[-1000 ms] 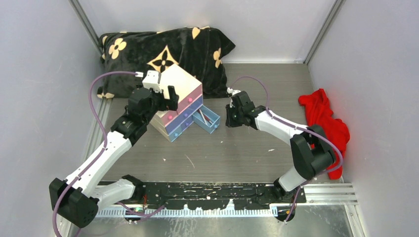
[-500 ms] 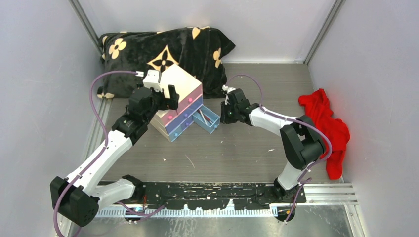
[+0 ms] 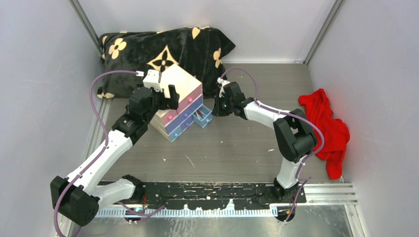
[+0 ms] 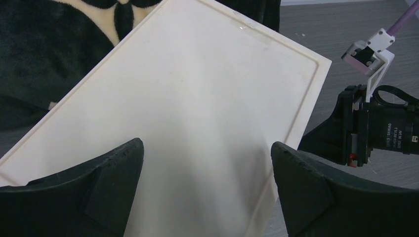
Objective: Organize the makeup
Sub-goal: Close the drawer in the storage box.
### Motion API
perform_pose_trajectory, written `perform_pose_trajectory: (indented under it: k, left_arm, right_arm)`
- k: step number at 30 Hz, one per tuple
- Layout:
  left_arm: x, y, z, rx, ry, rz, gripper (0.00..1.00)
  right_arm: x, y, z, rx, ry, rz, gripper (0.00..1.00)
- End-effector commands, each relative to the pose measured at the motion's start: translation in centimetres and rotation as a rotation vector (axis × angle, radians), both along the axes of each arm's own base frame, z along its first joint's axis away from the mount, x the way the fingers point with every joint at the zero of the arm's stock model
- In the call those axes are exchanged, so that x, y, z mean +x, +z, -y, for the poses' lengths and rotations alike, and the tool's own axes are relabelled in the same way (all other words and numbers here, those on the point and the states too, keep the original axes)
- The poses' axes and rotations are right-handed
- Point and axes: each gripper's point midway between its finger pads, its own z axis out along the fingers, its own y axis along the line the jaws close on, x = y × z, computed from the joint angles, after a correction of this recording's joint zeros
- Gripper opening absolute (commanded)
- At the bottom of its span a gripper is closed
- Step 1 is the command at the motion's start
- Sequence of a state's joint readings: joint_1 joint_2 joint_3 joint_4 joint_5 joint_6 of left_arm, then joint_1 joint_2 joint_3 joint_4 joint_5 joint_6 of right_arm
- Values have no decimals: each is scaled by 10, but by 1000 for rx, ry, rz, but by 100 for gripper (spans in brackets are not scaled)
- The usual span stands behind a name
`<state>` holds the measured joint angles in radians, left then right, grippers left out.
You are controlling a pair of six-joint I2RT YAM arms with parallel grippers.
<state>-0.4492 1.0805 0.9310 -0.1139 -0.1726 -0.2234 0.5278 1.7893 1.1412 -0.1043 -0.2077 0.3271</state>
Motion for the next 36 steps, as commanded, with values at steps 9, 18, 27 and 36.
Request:
perform_pose_trajectory:
  k: [9,18,27,36]
  left_arm:
    - [-11,-45,1,37,-24,-155,99]
    - [-11,-45,0,40,-23,-156,100]
    - [-10,-47,0,41,-20,-156,99]
    - [-11,-45,-2,46,-13,-154,99]
  right_arm:
    - [44,39,-44,157,34,108,17]
    - [51,37,-60,163,44,127,16]
    - [54,43,-11,-21,-99,215,18]
    - [34,16,-3,-33,-98,140,18]
